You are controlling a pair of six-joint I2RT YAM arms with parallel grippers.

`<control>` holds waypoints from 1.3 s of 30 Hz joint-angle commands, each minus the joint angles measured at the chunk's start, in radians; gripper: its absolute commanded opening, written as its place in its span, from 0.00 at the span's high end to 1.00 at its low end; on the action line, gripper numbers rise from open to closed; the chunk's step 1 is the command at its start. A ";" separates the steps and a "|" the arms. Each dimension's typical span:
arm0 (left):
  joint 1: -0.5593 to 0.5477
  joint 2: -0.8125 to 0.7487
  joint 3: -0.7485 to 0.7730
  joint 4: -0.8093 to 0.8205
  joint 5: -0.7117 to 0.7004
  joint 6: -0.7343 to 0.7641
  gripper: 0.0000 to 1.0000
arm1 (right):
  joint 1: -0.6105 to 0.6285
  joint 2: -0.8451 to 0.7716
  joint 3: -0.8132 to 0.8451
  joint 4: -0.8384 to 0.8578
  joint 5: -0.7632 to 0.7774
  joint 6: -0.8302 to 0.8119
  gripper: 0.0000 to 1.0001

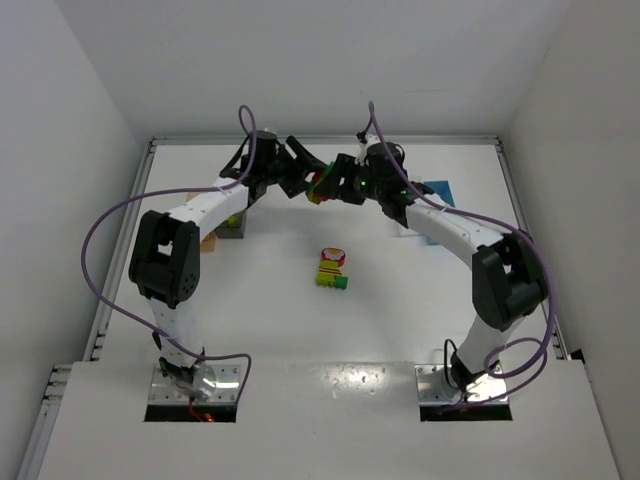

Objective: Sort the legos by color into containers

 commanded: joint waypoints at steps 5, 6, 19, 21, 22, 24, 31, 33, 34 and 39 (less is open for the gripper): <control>-0.008 -0.056 0.024 0.044 0.026 -0.020 1.00 | -0.007 0.027 0.064 0.021 0.061 0.013 0.46; -0.017 -0.056 0.024 0.044 0.026 -0.020 1.00 | -0.007 0.027 0.064 0.030 0.061 0.013 0.57; -0.016 -0.045 0.033 0.044 -0.031 0.023 1.00 | -0.016 -0.091 -0.054 0.030 -0.029 -0.128 0.99; -0.007 -0.036 0.044 0.044 -0.040 0.032 1.00 | -0.016 -0.159 -0.085 0.021 -0.040 -0.179 0.99; -0.007 -0.022 0.053 0.044 -0.040 0.041 1.00 | -0.016 -0.180 -0.115 0.012 -0.052 -0.194 0.99; 0.002 -0.011 0.064 0.044 -0.040 0.041 1.00 | -0.005 -0.220 -0.146 -0.008 -0.053 -0.219 0.99; 0.003 0.009 0.084 0.044 -0.049 0.050 1.00 | -0.016 -0.315 -0.207 -0.056 -0.076 -0.297 0.99; 0.003 0.009 0.084 0.044 -0.049 0.061 1.00 | -0.025 -0.325 -0.208 -0.065 -0.076 -0.308 0.99; 0.003 0.009 0.084 0.027 -0.049 0.070 1.00 | -0.036 -0.325 -0.208 -0.077 -0.076 -0.321 0.99; -0.007 -0.013 0.022 -0.027 -0.049 0.124 1.00 | -0.056 -0.334 -0.240 -0.114 -0.036 -0.358 0.99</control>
